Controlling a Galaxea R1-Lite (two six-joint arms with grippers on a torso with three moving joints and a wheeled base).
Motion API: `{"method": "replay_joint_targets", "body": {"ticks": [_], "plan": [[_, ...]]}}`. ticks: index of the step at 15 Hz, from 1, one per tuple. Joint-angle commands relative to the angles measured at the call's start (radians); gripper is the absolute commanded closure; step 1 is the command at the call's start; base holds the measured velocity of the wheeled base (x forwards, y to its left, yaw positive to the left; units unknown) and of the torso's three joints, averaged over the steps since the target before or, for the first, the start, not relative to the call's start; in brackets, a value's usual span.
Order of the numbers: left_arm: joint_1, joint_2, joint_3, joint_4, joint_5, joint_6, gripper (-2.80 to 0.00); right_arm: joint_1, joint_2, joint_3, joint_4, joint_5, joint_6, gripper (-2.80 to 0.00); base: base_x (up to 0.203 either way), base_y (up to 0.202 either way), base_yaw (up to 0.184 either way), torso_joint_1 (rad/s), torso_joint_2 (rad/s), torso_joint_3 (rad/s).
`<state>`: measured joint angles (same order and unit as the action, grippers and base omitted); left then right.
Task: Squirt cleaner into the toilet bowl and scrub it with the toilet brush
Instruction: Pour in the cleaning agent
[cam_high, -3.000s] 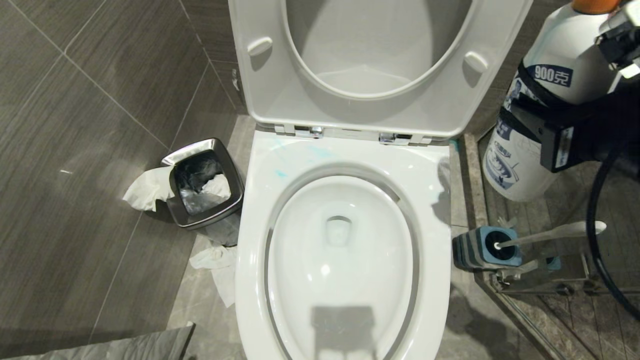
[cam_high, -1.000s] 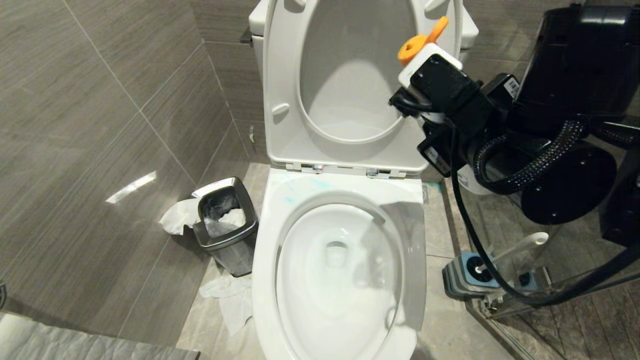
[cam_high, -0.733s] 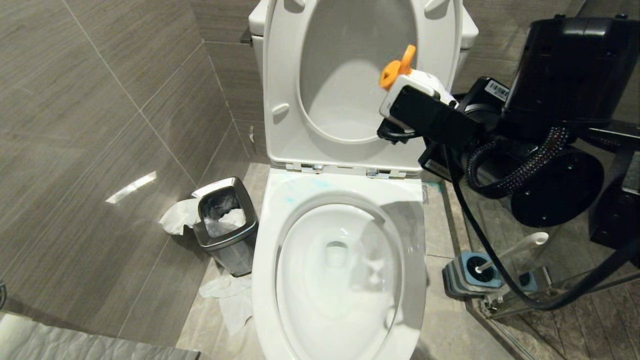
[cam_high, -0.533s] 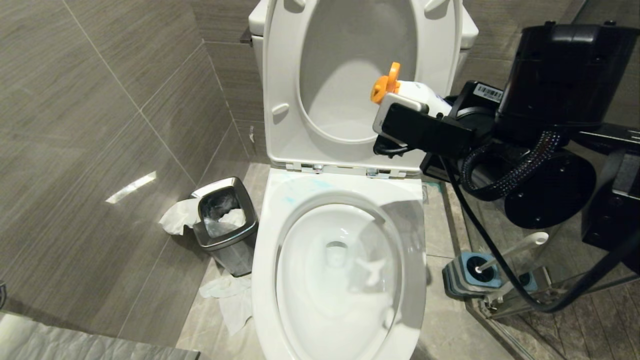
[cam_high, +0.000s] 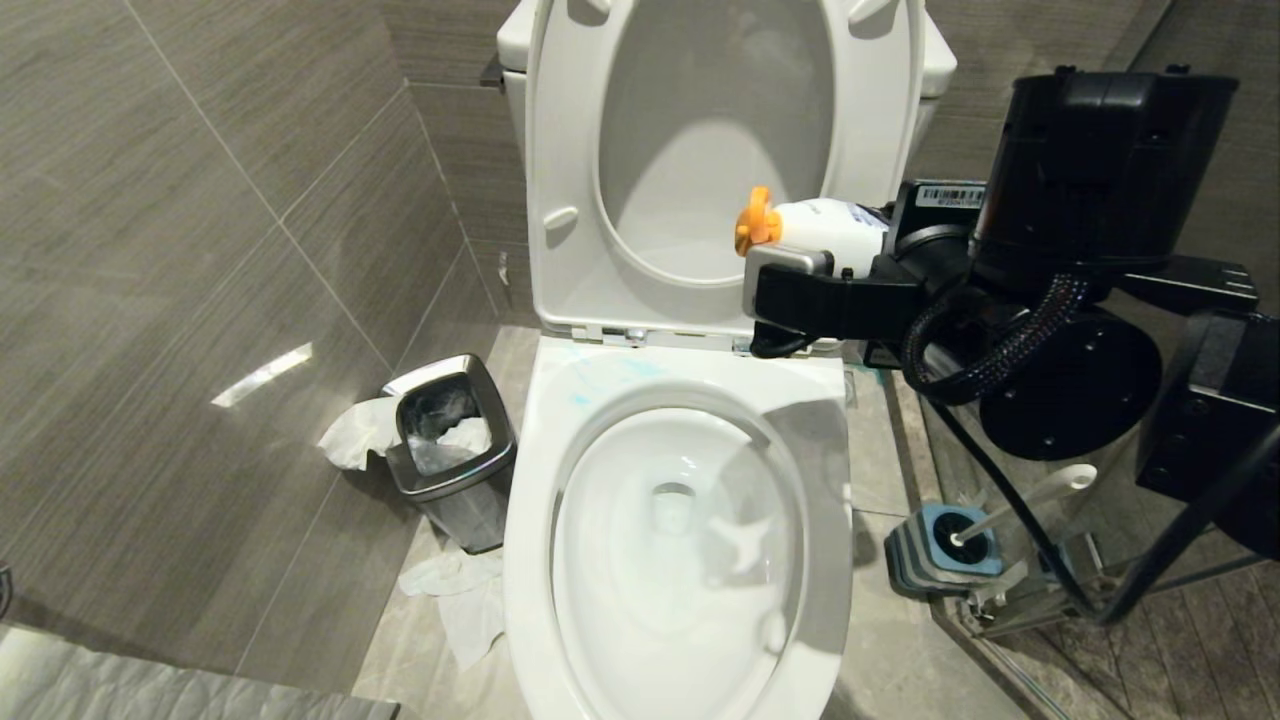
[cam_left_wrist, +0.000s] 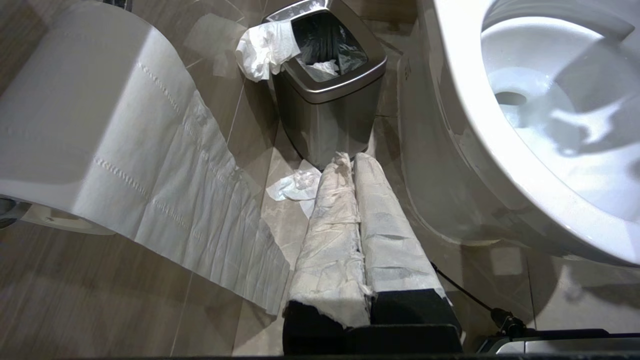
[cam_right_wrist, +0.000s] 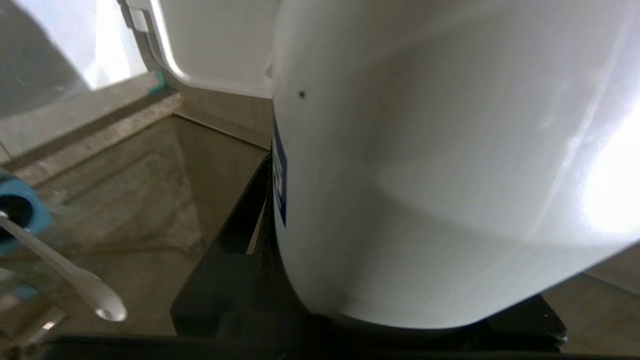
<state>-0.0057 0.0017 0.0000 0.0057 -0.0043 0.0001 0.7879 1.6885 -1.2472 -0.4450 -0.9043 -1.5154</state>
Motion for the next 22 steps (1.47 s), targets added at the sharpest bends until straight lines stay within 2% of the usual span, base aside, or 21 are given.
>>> {"method": "replay_joint_targets", "body": {"ticks": [1,7,10,15,22], "plan": [[0.000,0.001,0.002,0.000,0.000,0.000,0.00,-0.001,-0.004,-0.003,-0.003,-0.005,-0.070,0.00,0.000,0.000,0.000,0.000,0.00,0.000],[0.000,0.001,0.002,0.000,0.000,0.000,0.00,-0.001,-0.004,0.001,0.000,-0.003,-0.269,0.00,0.000,0.000,0.000,0.000,0.00,0.000],[0.000,0.001,0.002,0.000,0.000,0.000,0.00,-0.001,0.003,0.000,0.000,0.000,-0.337,0.00,0.000,0.000,0.000,0.000,0.00,0.000],[0.001,0.001,0.002,0.000,0.000,0.001,0.00,0.001,0.017,-0.005,-0.003,0.001,-0.373,0.00,0.000,0.000,0.000,0.000,0.00,0.000],[0.000,0.001,0.002,0.000,0.000,0.001,0.00,0.001,0.010,-0.034,-0.005,-0.010,-0.597,0.00,0.000,0.000,0.000,0.000,0.00,0.000]]}}
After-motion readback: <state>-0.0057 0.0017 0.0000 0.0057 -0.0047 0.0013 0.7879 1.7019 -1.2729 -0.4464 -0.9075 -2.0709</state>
